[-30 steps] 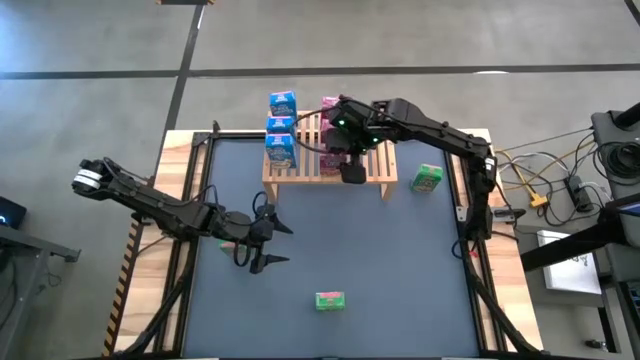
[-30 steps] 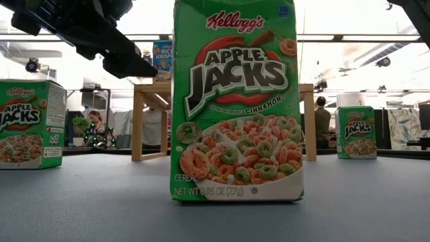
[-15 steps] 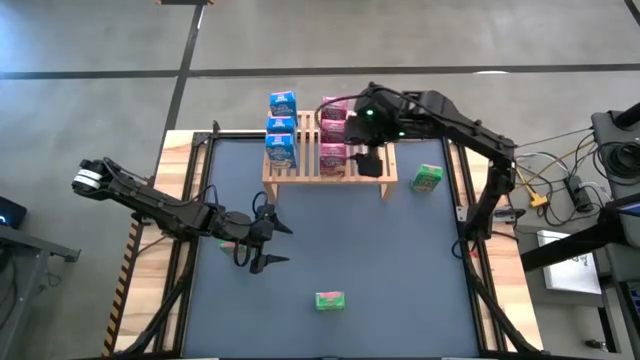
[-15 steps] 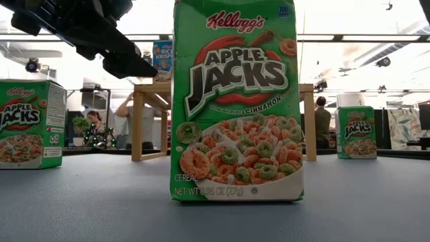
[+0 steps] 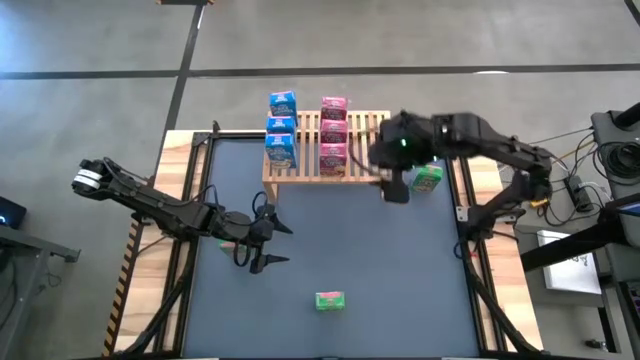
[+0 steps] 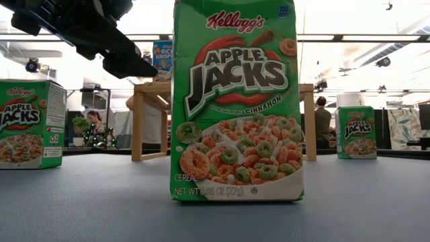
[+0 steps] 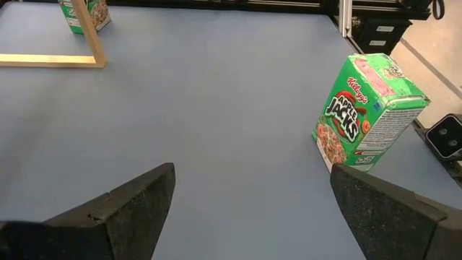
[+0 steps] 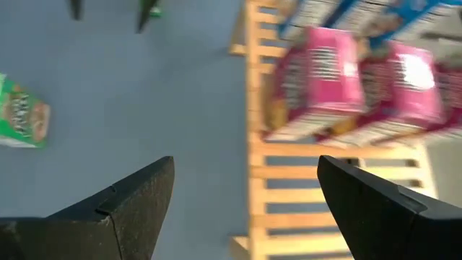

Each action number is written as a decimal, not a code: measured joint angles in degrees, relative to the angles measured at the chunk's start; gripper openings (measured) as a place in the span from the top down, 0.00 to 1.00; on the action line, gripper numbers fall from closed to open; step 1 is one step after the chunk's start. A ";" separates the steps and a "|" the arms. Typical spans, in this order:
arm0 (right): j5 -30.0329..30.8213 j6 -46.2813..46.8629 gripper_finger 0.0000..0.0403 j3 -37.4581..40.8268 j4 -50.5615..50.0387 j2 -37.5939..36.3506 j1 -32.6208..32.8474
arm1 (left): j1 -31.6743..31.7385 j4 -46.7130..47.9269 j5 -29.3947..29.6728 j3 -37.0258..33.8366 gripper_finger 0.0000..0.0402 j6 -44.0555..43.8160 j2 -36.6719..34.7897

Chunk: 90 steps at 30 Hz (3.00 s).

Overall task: Stack cereal on shelf
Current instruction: Put the middle left green cereal box on the shelf

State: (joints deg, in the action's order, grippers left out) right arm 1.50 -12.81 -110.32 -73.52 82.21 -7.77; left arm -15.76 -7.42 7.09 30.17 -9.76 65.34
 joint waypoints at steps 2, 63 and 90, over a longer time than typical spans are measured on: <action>0.00 0.94 0.18 6.91 5.51 -3.49 2.19 | 0.00 0.00 0.00 0.00 0.12 0.00 0.00; 0.08 0.99 0.18 79.08 92.73 -23.81 20.50 | -11.20 74.77 6.71 15.86 0.12 -32.92 -15.64; 0.15 -1.34 0.18 79.06 93.97 -22.41 20.48 | -11.22 65.00 4.25 5.68 0.36 -30.21 -18.65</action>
State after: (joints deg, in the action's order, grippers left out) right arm 1.65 -14.15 -31.27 20.45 59.80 12.71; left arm -26.98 57.58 11.34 35.86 -39.97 46.70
